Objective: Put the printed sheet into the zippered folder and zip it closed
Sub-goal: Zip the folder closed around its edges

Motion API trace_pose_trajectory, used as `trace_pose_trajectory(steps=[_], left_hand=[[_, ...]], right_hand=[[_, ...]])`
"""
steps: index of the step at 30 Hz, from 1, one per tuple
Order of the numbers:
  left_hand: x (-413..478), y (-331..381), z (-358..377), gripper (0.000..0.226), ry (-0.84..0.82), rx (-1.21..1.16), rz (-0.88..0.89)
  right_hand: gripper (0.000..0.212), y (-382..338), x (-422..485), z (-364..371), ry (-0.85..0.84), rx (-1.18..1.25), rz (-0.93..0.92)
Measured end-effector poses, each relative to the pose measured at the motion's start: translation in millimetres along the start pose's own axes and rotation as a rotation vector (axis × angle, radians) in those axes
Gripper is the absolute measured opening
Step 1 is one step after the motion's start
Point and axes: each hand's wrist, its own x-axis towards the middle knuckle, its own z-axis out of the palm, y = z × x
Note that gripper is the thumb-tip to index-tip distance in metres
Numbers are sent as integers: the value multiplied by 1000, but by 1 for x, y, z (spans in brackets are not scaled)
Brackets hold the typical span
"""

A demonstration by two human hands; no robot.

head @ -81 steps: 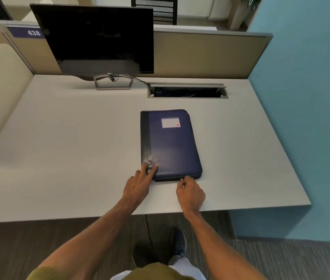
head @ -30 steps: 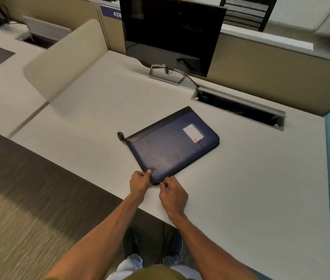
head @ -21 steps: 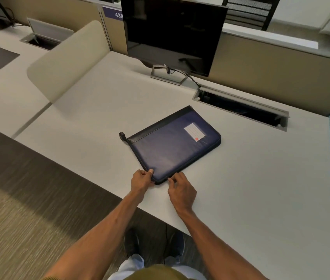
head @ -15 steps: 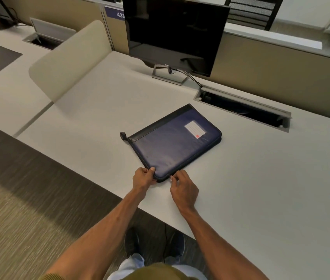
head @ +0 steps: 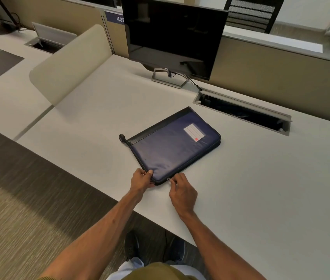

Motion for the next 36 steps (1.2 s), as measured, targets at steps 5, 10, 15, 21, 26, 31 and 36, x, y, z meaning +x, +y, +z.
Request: trace_pose_trajectory(steps=[5,10,15,21,26,31,36], left_hand=[[4,-2,-4,40,2,-34,3],[9,-2,-11,40,2,-64,6],[17,-5,-27,38,30,-31,0],[27,-9,-47,38,91,56,-11],[24,-1,-39,37,218,267,20],[19,20,-7,59,373,580,339],[20,58,47,62,115,823,629]], right_hand=[[21,15,26,-16,54,-18,89],[23,25,50,-27,73,-43,125],[21,51,82,-49,165,43,300],[19,93,111,-78,179,21,379],[18,101,115,-84,121,51,335],[16,109,116,-92,77,121,279],[18,113,118,-97,55,145,259]])
